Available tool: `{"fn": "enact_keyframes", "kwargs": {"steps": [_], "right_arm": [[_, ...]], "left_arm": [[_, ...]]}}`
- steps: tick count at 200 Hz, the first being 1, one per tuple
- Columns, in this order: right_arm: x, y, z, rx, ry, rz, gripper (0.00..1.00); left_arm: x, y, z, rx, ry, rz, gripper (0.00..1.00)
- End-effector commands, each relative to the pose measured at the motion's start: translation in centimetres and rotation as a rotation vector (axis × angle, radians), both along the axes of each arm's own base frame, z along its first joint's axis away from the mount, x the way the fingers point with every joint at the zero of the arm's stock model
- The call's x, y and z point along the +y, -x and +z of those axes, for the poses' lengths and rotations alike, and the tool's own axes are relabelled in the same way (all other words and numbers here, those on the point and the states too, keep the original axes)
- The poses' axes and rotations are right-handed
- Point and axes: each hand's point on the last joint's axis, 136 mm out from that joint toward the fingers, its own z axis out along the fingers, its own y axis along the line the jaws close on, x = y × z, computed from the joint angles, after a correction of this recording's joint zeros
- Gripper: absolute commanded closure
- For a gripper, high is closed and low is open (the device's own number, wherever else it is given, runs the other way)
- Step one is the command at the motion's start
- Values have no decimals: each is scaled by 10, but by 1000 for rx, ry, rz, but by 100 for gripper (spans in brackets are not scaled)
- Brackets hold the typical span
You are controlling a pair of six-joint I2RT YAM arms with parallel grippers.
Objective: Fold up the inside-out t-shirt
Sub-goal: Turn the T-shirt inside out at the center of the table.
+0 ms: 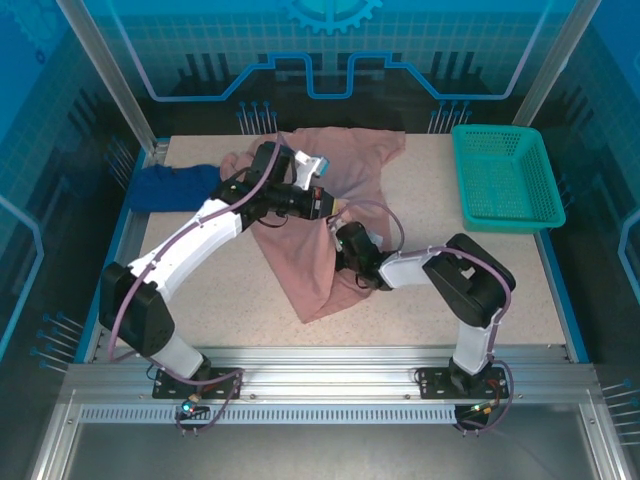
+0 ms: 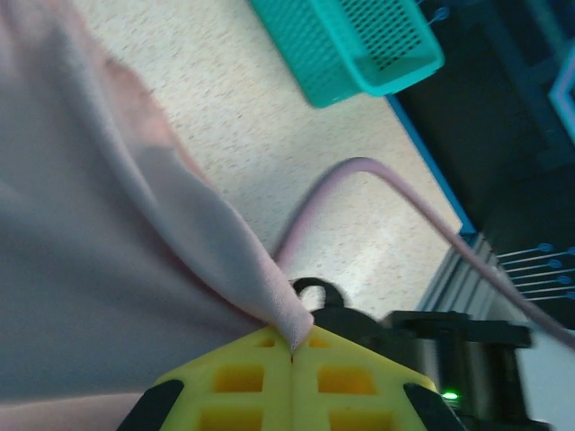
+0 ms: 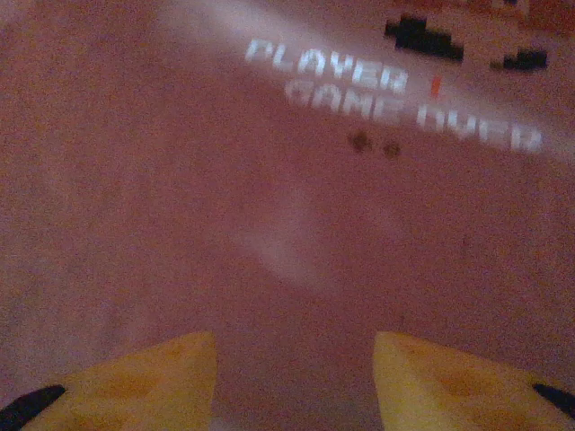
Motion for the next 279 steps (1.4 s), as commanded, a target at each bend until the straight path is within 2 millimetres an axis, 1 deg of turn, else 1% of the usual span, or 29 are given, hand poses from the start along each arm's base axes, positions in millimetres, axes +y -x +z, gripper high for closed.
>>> {"fn": "enact_keyframes", "kwargs": {"steps": [1,24,38,51,70,93,105,109,119,127,155,172,197,209,225,239,263,279], "right_arm": [[0,-21,6,-25,3,-68,50],[2,-32,14,-28,-38,-76,49],[7,-37,15,-25,-35,-64,49],[15,-40,11,-14,-30,-41,48],[22,-43,5,0,-23,-27,46],[25,-53,5,15,-16,-33,43],[27,-59,4,46,-44,-35,41],[24,-57,0,68,-33,-36,41],[24,-57,0,69,-31,-38,40],[23,-58,1,66,-28,-41,39],[21,-60,9,68,-5,-44,33],[17,-61,9,75,30,-52,31],[13,-62,7,99,74,-52,27],[9,-63,4,116,93,-58,25],[4,-63,-4,159,120,-65,23],[2,-62,-13,199,139,-65,20],[-1,-61,-22,245,155,-70,15],[-2,-61,-27,269,159,-70,14]], "left_arm": [[-11,14,56,-75,122,-79,100],[-11,19,66,-102,125,-94,100],[-10,20,74,-114,144,-90,100],[-12,20,85,-124,183,-89,100],[-18,25,104,-150,222,-108,100],[-28,39,127,-193,253,-159,100],[-31,47,139,-212,277,-184,100],[-32,50,142,-215,285,-192,100],[-33,56,152,-234,304,-212,100],[-34,61,156,-241,313,-224,100],[-40,77,160,-261,311,-265,100],[-42,87,166,-272,322,-293,100],[-41,99,185,-301,361,-317,100],[-39,102,195,-317,382,-320,100],[-38,109,211,-340,419,-337,100],[-35,114,224,-364,443,-345,100],[-28,124,246,-417,475,-353,100],[-22,128,257,-457,484,-341,100]]}}
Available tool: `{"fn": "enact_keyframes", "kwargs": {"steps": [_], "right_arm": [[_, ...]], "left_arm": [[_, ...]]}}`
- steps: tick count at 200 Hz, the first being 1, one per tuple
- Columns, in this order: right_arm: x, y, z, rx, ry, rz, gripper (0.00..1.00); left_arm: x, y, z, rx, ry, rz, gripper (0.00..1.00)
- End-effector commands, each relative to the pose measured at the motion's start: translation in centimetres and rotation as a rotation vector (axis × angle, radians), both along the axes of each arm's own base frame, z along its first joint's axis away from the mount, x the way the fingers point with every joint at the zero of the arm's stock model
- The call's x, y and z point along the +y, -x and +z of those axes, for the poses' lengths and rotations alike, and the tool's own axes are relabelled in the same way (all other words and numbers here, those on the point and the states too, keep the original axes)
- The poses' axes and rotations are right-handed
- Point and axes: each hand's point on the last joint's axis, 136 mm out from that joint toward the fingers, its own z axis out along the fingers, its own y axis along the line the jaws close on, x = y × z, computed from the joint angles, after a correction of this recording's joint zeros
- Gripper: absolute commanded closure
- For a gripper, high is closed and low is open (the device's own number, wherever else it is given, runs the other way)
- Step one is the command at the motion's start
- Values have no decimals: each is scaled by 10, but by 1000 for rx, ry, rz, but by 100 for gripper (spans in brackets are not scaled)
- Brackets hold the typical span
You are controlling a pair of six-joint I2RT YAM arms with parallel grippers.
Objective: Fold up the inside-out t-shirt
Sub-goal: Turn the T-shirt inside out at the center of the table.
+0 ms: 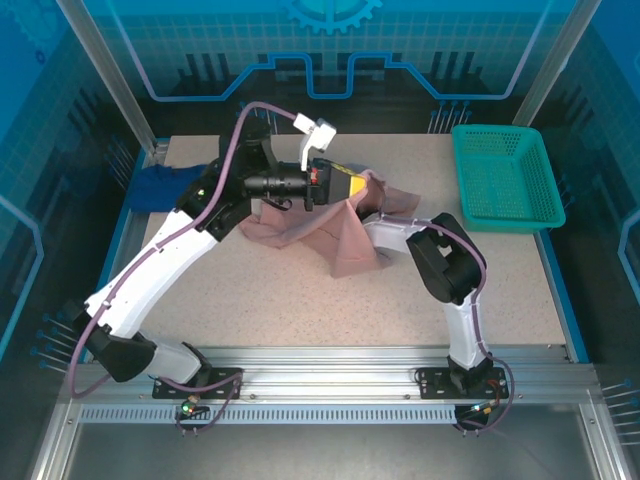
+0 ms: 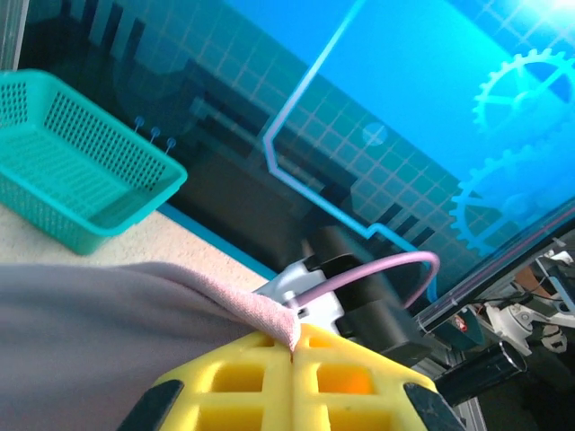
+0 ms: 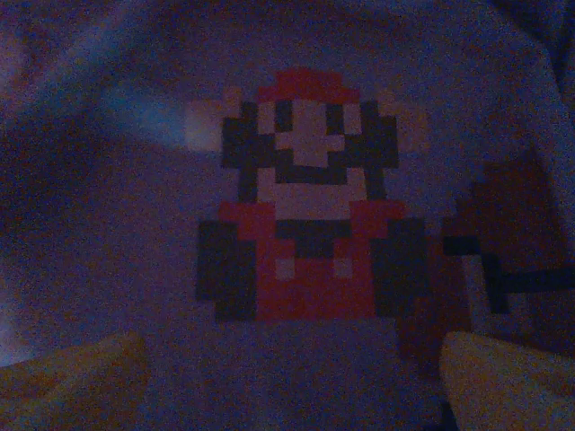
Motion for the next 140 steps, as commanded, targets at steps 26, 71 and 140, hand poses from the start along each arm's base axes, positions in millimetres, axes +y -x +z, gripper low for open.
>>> {"fn": "enact_keyframes", "kwargs": {"steps": [26,71,140], "right_arm": [[-17,11,-32,145,61,-10,23],[-27,28,-45,207,48,-2,86],[-19,56,47,101,-118,143,100]], "left_arm": [[31,18,61,-164,109,77,100],[67,-37,33,-110,57,376,100],[195,-146,-82,131,-116,995,100]]}}
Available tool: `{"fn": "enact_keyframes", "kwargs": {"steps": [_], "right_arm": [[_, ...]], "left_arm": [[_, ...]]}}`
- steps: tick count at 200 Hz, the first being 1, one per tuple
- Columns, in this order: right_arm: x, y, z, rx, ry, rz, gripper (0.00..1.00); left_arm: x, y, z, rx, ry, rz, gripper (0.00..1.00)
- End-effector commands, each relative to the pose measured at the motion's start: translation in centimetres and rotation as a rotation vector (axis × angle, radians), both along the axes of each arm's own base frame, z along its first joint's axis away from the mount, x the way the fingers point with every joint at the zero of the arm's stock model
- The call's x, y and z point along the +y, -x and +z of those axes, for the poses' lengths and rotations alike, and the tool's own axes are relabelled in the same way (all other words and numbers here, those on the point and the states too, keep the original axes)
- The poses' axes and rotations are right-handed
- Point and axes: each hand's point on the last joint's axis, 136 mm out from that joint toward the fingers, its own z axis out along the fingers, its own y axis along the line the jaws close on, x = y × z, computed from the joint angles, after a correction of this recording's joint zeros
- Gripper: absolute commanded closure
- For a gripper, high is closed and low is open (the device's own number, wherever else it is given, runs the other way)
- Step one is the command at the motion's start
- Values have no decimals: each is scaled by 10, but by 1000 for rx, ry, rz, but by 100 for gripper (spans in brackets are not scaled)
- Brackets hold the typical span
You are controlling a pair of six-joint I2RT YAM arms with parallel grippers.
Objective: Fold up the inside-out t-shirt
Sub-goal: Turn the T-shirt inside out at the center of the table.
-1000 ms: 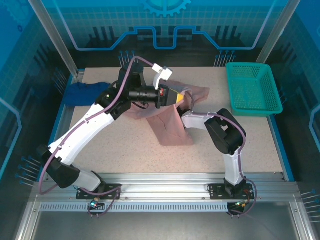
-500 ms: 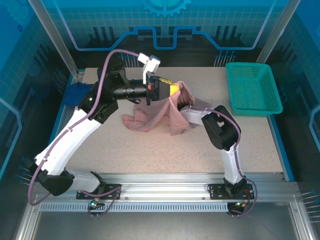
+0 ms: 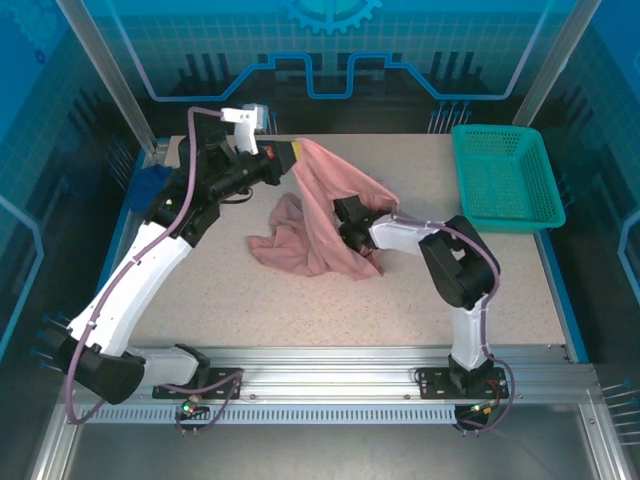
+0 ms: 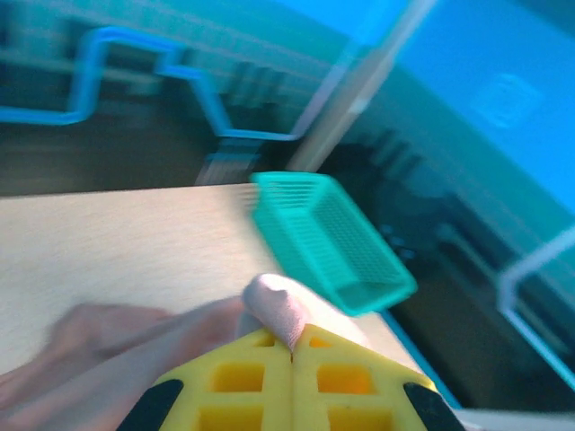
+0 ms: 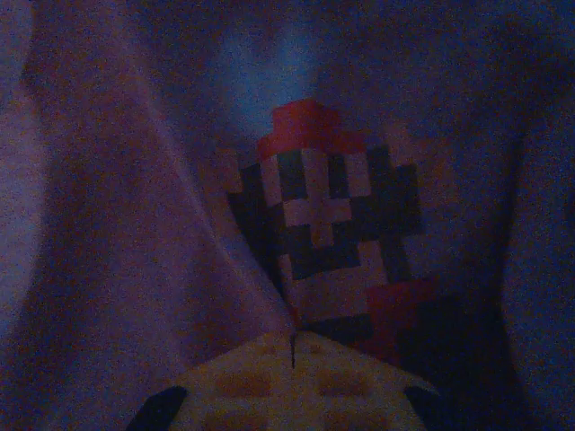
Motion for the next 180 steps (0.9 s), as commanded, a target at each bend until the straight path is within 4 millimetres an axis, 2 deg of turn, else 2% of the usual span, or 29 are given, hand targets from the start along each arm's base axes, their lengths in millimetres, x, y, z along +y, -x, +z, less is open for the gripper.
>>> {"fn": "enact_keyframes", "kwargs": {"steps": [1,24,44,55,66,89,99,109,135,149,165,180], "right_arm": [[2,14,50,-43,-101,70,100],[6,29,74,-61,-199,123,100],[14,33,94,-80,-266,161,100],[20,32,106,-92,-296,182,100],[27,30,114,-90,-316,203,100],[44,27,114,-73,-307,245,100],[51,28,115,-67,-307,265,100],[52,27,119,-79,-313,267,100],[38,23,140,-135,-311,244,100],[29,21,154,-155,-335,231,100],[24,17,183,-188,-410,221,100],[21,14,223,-239,-501,224,100]], "left_arm": [[65,-34,-36,85,-4,282,100],[119,-54,-69,150,-11,462,100],[140,-64,-91,180,-18,536,100],[140,-69,-99,195,-26,533,100],[130,-76,-107,217,-10,489,100],[94,-83,-112,226,22,341,100],[86,-84,-113,229,1,319,100],[89,-87,-117,239,-21,338,100],[125,-94,-135,283,-29,461,100],[138,-94,-145,301,-33,501,100],[139,-95,-161,334,-56,503,100],[134,-96,-183,385,-46,482,100]]}}
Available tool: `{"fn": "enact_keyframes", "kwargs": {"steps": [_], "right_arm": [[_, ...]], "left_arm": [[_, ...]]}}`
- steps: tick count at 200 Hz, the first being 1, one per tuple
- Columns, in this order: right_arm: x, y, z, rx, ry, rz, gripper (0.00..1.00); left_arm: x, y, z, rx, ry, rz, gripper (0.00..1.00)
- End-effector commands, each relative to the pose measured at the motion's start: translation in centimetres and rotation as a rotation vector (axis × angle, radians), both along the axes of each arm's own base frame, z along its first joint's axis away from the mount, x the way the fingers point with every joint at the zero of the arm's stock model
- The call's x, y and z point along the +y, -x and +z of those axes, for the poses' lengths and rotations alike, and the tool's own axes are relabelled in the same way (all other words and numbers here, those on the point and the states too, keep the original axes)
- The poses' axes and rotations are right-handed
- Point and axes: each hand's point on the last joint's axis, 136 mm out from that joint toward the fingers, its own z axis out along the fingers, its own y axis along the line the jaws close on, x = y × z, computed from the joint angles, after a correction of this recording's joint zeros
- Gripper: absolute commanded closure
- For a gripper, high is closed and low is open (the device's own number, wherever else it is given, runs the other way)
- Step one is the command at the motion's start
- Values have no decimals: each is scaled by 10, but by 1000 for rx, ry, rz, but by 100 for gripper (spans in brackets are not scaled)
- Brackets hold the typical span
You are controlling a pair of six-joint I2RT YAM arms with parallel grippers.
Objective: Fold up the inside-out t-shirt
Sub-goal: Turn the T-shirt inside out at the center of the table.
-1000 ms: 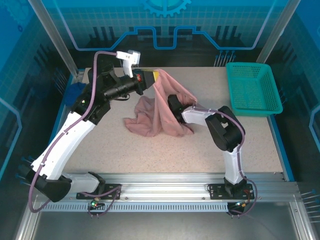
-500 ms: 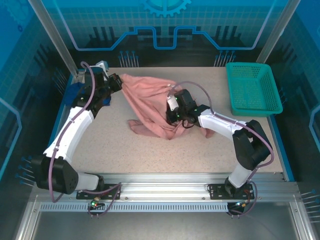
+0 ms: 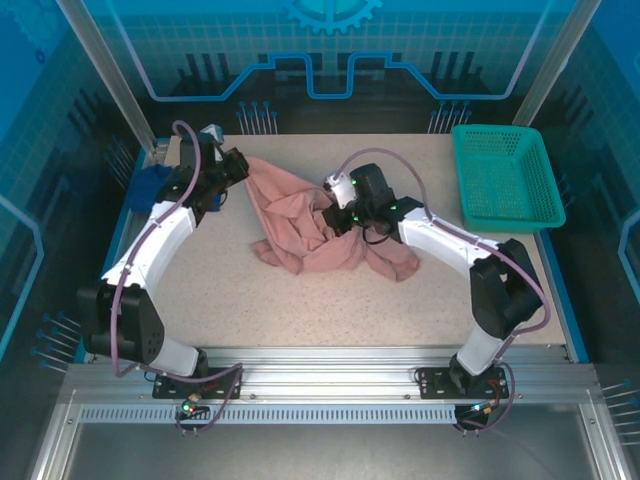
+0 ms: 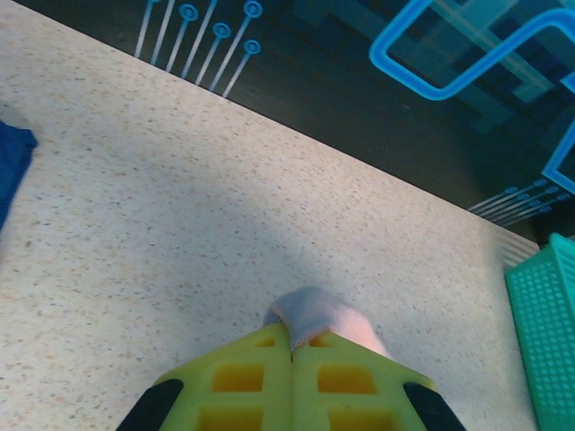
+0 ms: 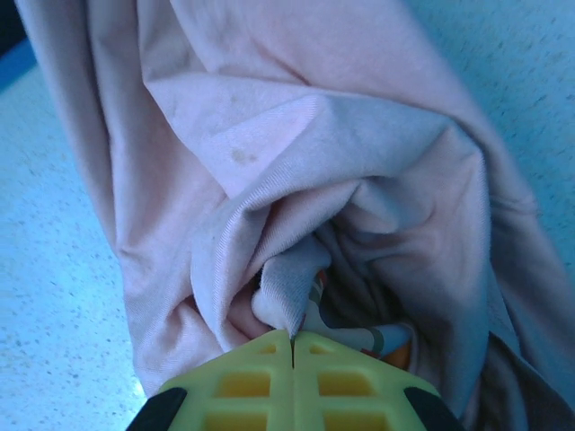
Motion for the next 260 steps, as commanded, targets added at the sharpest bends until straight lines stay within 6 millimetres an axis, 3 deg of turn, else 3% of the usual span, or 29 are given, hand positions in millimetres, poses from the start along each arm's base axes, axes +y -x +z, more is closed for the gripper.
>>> {"fn": "enact_keyframes", "kwargs": {"steps": [1,34,45,59,85,93,109,122,142,159,193,218,239,260], "right_arm": [[-6,-7,86,-114,-184,5,100],[-31,-7,186,-281,-344,-31,100],[-43,-5,208,-324,-385,-51,100],[-52,-3,217,-345,-396,-71,100],[-52,0,207,-322,-384,-58,100],[-51,0,201,-310,-379,-52,100],[-49,3,189,-289,-361,-34,100],[-48,4,175,-262,-343,-24,100],[-47,4,152,-218,-323,-18,100],[-45,5,137,-189,-313,-9,100],[-43,8,119,-155,-297,-9,100],[-44,10,113,-146,-292,-13,100],[-44,11,117,-152,-299,-12,100],[-45,10,131,-183,-304,-17,100]], "left_arm": [[-1,-3,-31,62,21,10,100],[7,5,-90,193,-5,45,100],[16,11,-109,236,-25,77,100],[24,17,-130,283,-22,108,100],[17,27,-145,306,36,90,99],[9,30,-142,288,71,61,90],[-10,37,-121,214,129,-13,62],[-25,45,-103,159,139,-65,46],[-51,56,-79,115,160,-152,27],[-79,60,-68,117,219,-250,19],[-132,57,-54,138,286,-412,15],[-156,44,-62,191,288,-459,15],[-168,32,-81,243,281,-470,25],[-182,23,-95,281,307,-498,46]]}}
